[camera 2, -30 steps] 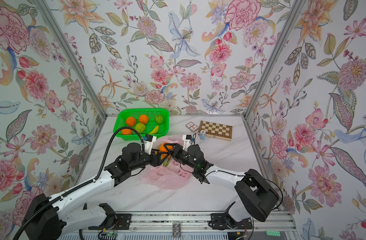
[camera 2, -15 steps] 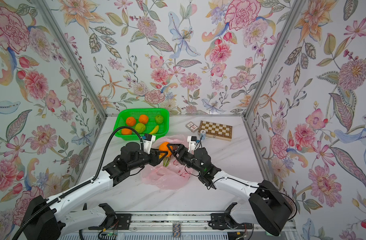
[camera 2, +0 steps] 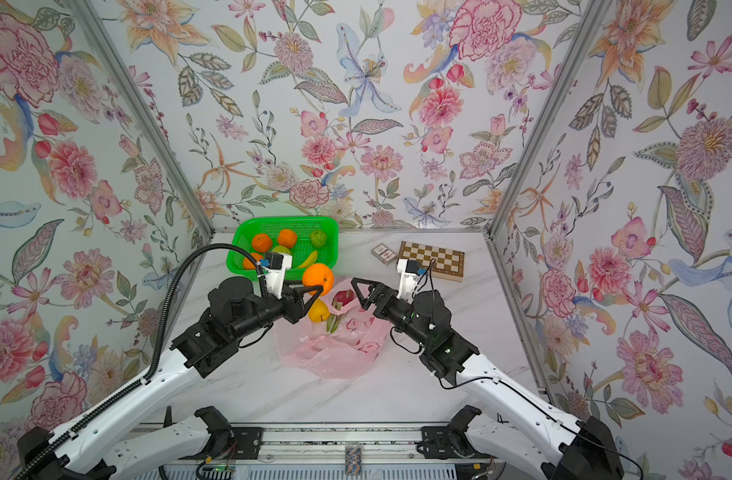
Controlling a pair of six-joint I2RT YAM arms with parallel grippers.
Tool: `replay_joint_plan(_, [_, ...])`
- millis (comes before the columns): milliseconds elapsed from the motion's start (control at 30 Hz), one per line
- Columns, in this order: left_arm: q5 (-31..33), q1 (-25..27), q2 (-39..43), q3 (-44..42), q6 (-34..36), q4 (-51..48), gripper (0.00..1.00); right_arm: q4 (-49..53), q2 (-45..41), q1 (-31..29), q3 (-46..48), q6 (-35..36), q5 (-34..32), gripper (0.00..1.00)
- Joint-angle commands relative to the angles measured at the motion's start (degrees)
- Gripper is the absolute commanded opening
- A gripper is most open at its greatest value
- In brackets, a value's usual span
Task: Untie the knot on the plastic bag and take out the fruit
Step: 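Carry the orange with the left gripper to the basket while the right withdraws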
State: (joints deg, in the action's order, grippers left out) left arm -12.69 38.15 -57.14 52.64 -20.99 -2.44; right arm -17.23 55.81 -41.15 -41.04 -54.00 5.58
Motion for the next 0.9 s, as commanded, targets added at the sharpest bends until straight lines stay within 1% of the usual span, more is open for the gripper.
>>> replay_joint_plan(0, [8.13,-3.41,-2.20,3.79,-0.54,-2.41,0.34,7.38,-0.03,0.52,-3.06,8.23,-2.94,0.93])
replay_joint_plan(67, [8.08,-6.94,-4.77,6.56,-1.23,-3.72,0.34,8.47,0.77,0.72,-4.13,9.76,-3.21,0.94])
replay_joint_plan(233, [7.08,-15.30,-11.79,13.25,0.62,-5.47,0.34,9.80,2.96,0.88,-6.05,11.28,-2.34,0.96])
replay_joint_plan(367, [4.09,-21.54,-19.94,18.99,1.71,-6.36,0.34,11.25,4.65,0.94,-7.64,11.03,-1.24,0.99])
replay_joint_plan(500, [3.11,-26.27,-29.91,25.13,3.53,-7.98,0.33,13.13,6.44,0.88,-9.60,11.09,1.10,0.99])
replay_joint_plan(533, [2.65,-27.20,-31.83,26.69,3.88,-8.22,0.32,13.47,6.73,0.83,-9.88,11.07,1.60,0.99])
replay_joint_plan(567, [2.43,-28.03,-36.02,28.69,4.47,-8.70,0.32,13.70,7.01,0.69,-10.13,11.06,1.95,0.99])
replay_joint_plan(667, [0.33,-29.60,-44.01,34.80,4.82,-10.20,0.30,14.35,7.50,0.54,-10.63,10.93,2.13,0.99])
replay_joint_plan(867, [-2.15,-30.48,-57.91,46.16,4.17,-10.99,0.29,14.87,8.18,-0.04,-11.21,9.54,0.73,0.99])
